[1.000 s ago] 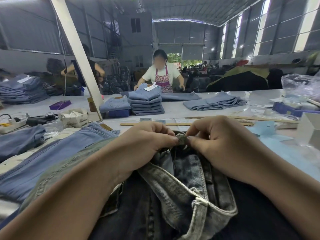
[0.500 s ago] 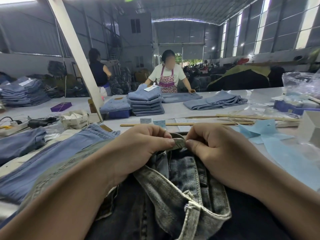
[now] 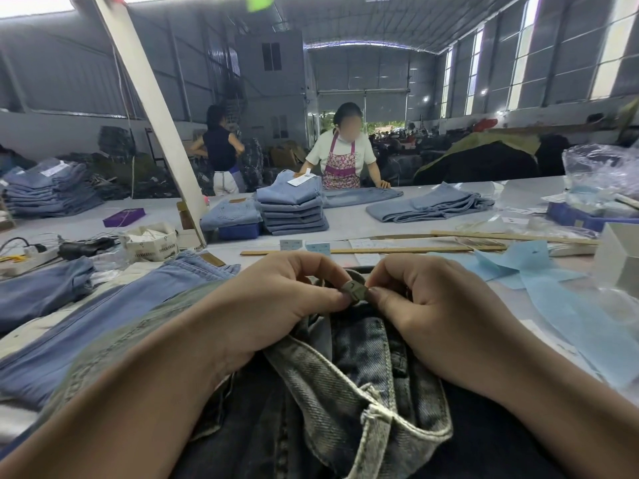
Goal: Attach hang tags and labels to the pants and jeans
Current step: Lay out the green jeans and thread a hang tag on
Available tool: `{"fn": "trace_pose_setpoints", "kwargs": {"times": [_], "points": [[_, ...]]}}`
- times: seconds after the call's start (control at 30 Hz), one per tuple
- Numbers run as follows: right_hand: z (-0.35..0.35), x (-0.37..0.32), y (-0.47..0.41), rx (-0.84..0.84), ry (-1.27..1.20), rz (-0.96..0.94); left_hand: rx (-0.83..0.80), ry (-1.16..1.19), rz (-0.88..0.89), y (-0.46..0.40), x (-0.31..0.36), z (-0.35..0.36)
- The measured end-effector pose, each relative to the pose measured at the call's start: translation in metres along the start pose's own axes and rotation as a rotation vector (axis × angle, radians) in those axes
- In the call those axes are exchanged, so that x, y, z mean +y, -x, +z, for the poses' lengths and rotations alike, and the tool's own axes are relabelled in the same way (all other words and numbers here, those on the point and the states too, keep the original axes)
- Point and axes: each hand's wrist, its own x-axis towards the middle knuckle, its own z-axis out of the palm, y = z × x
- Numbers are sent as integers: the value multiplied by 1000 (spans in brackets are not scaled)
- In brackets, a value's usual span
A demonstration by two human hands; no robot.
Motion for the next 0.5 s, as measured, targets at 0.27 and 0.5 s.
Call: {"fn": "trace_pose_setpoints", "kwargs": {"times": [0.27,0.5], "points": [[2,1,-1,24,1,0,102,83,-59,-1,-2,5],[3,1,4,35,6,0,249,29,-122,1,5,5]]}}
